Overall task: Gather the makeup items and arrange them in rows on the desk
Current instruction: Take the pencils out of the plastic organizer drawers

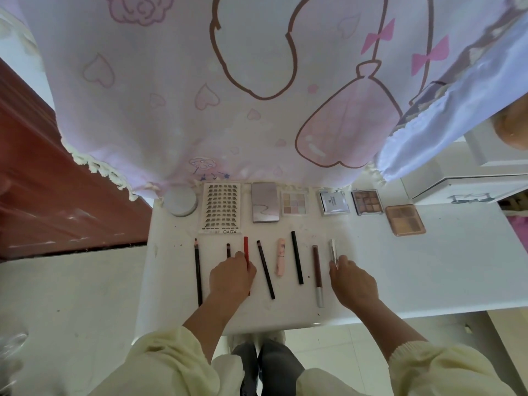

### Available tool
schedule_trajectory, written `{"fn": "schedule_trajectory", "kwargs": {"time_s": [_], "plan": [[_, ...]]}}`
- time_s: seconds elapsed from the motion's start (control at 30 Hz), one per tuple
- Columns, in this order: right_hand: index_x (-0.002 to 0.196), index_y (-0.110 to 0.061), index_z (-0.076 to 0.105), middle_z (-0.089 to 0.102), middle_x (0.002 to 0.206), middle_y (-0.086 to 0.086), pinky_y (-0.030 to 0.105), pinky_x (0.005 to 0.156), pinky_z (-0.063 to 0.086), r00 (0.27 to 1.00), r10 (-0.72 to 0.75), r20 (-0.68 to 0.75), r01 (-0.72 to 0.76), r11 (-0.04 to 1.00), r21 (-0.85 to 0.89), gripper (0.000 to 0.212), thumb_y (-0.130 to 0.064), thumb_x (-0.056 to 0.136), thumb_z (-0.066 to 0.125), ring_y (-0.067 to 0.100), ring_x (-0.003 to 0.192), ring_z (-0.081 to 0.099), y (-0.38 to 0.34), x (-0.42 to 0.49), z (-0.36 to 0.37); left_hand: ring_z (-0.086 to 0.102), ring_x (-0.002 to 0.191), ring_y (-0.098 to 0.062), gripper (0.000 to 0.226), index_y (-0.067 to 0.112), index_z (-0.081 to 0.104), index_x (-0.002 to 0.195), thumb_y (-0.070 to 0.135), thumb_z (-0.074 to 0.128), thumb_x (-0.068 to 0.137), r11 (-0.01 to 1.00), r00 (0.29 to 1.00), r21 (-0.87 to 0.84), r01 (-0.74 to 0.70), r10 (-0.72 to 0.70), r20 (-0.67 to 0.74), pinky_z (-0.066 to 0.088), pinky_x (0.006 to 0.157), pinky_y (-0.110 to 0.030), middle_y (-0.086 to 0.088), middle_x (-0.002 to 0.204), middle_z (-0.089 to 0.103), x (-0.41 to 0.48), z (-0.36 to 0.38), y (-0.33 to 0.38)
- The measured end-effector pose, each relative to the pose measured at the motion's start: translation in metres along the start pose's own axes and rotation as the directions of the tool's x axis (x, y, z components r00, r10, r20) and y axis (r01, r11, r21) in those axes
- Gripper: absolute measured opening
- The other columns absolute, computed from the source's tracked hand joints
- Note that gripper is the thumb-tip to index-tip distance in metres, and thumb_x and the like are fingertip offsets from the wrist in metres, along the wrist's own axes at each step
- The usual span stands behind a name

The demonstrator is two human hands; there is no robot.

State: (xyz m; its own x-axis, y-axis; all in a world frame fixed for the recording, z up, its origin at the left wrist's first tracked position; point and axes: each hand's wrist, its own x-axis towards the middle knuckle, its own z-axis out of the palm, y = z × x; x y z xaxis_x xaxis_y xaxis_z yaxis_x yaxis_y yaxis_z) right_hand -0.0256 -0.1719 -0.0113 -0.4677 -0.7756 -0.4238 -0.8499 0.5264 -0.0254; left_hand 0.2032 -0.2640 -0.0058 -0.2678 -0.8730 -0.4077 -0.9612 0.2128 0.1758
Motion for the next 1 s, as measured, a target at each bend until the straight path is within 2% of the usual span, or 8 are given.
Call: {"fn": "schedule_trajectory", "kwargs": {"time_s": [0.13,0.27,0.43,0.53,0.63,0.77,0.87,1.0], "plan": [[0.108,-0.012,0.046,0.06,0.101,0.004,0.031,0.067,0.046,1.0,-0.023,0.013,0.023,1.0,-0.019,0.031,-0.033,0.104,0.024,0.025,0.086,0.065,0.002,-0.003,-0.002,0.049,0.071,-0.016,0.034,0.013,0.056,0.1,0.036,0.031,0.101,1.0,1.0,-0.008,0.006,-0.005,0.018,0.037,0.063,-0.028,0.004,0.078,0.049,-0.003,0.002,-0.002],[0.109,-0.013,0.045,0.06,0.103,0.004,0.033,0.068,0.046,1.0,-0.026,-0.014,0.026,0.999,-0.023,0.032,-0.037,0.103,0.025,0.025,0.086,0.064,-0.002,-0.002,-0.005,0.051,0.071,-0.015,0.036,0.013,0.056,0.097,0.039,0.031,0.101,1.0,1.0,-0.03,-0.009,0.009,0.009,0.039,0.064,-0.027,0.004,0.077,0.051,-0.005,0.001,-0.004],[0.125,-0.011,0.043,0.054,0.116,0.004,0.034,0.08,0.047,0.992,-0.076,-0.101,0.065,0.992,-0.106,0.04,-0.041,0.101,0.03,0.023,0.104,0.056,-0.011,-0.006,-0.016,0.052,0.072,-0.016,0.038,0.014,0.053,0.097,0.043,0.03,0.101,0.999,0.999,-0.044,0.024,-0.025,-0.029,0.04,0.065,-0.028,-0.001,0.087,0.061,-0.015,-0.008,-0.012],[0.125,-0.012,0.043,0.054,0.118,0.005,0.033,0.081,0.049,0.977,-0.175,-0.124,0.161,0.981,-0.11,0.039,-0.04,0.102,0.029,0.022,0.104,0.056,-0.019,-0.016,-0.024,0.051,0.073,-0.014,0.035,0.015,0.051,0.093,0.042,0.032,0.101,0.991,0.993,-0.111,0.075,-0.084,-0.077,0.038,0.065,-0.027,0.002,0.081,0.055,-0.042,-0.012,-0.022],[0.124,-0.012,0.044,0.054,0.121,0.005,0.033,0.084,0.048,0.941,-0.319,-0.117,0.304,0.944,-0.127,0.037,-0.039,0.101,0.031,0.022,0.107,0.054,-0.039,-0.032,-0.031,0.051,0.076,-0.015,0.031,0.015,0.049,0.089,0.04,0.034,0.101,0.97,0.97,-0.178,0.165,-0.192,-0.148,0.038,0.067,-0.027,0.001,0.085,0.057,-0.078,-0.015,-0.035],[0.14,-0.009,0.034,0.044,0.14,0.01,0.038,0.095,0.044,0.813,-0.576,-0.081,0.554,0.809,-0.196,0.051,-0.042,0.101,0.029,0.025,0.119,0.051,-0.07,-0.069,-0.03,0.057,0.091,-0.019,0.028,0.013,0.055,0.101,0.036,0.038,0.099,0.92,0.91,-0.234,0.315,-0.363,-0.199,0.038,0.071,-0.027,-0.001,0.094,0.055,-0.136,-0.013,-0.043],[0.136,-0.01,0.037,0.048,0.133,0.007,0.036,0.092,0.044,0.666,-0.745,-0.036,0.721,0.656,-0.222,0.047,-0.042,0.101,0.03,0.023,0.117,0.05,-0.086,-0.117,-0.021,0.057,0.102,-0.021,0.031,0.014,0.056,0.109,0.036,0.038,0.099,0.866,0.84,-0.281,0.414,-0.482,-0.249,0.044,0.082,-0.031,-0.004,0.108,0.057,-0.194,-0.003,-0.039],[0.126,-0.011,0.043,0.051,0.121,0.004,0.034,0.086,0.042,0.448,-0.894,0.018,0.855,0.423,-0.299,0.041,-0.042,0.101,0.032,0.022,0.109,0.052,-0.096,-0.187,0.0,0.056,0.104,-0.021,0.029,0.015,0.059,0.108,0.035,0.041,0.097,0.763,0.722,-0.38,0.524,-0.634,-0.278,0.046,0.083,-0.033,-0.003,0.111,0.057,-0.282,0.018,-0.032]]}}
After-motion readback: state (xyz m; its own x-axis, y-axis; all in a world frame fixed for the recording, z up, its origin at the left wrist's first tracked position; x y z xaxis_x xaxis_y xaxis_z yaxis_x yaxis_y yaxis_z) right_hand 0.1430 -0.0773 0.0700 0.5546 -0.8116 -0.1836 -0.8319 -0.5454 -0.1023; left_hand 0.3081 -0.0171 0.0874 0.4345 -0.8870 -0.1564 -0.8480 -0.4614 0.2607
